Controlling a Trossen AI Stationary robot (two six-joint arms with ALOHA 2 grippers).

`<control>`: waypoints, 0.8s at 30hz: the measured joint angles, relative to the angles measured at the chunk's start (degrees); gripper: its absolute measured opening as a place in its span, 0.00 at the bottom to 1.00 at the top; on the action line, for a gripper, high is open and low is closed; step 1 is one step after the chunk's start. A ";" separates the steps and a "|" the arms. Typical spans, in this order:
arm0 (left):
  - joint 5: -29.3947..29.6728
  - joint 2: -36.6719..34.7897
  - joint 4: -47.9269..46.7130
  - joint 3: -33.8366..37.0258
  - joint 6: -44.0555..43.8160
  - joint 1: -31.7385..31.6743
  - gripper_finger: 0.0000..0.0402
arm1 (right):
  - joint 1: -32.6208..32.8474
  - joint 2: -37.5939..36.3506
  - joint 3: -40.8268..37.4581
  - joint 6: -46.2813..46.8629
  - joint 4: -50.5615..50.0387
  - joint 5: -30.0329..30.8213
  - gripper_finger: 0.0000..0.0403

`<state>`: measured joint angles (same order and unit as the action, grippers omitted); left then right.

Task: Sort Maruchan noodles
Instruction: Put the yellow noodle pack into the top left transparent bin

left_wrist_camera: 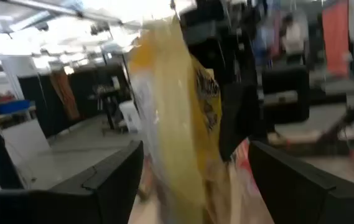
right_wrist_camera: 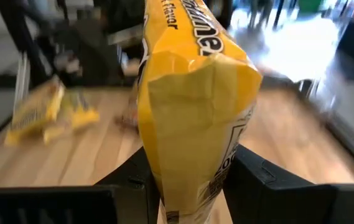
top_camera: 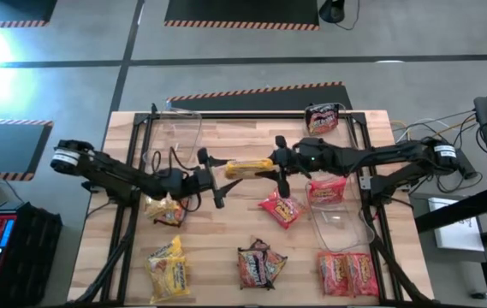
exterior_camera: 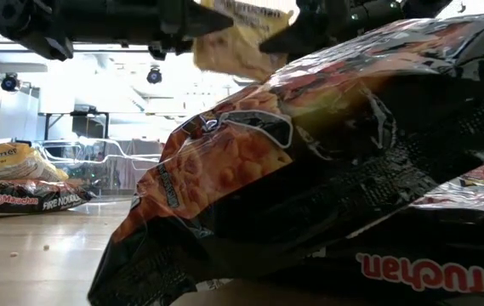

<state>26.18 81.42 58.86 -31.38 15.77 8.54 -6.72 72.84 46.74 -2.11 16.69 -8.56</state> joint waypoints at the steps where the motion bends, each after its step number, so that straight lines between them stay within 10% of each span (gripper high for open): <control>1: 0.08 -0.96 -2.95 -0.08 -0.40 0.00 0.68 | -0.04 -0.22 0.66 0.00 -3.84 0.07 0.29; 14: -3.16 -6.74 -41.18 -8.03 -7.34 -0.07 0.68 | 0.19 4.10 11.17 1.23 -36.57 2.50 0.30; 24: -3.18 0.55 -45.06 -14.06 -9.01 -1.18 0.68 | 1.26 12.80 21.90 -4.21 -48.19 3.28 0.29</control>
<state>23.00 81.97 13.80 -45.44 6.75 7.36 -5.46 85.64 68.65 -6.32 -31.50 -5.28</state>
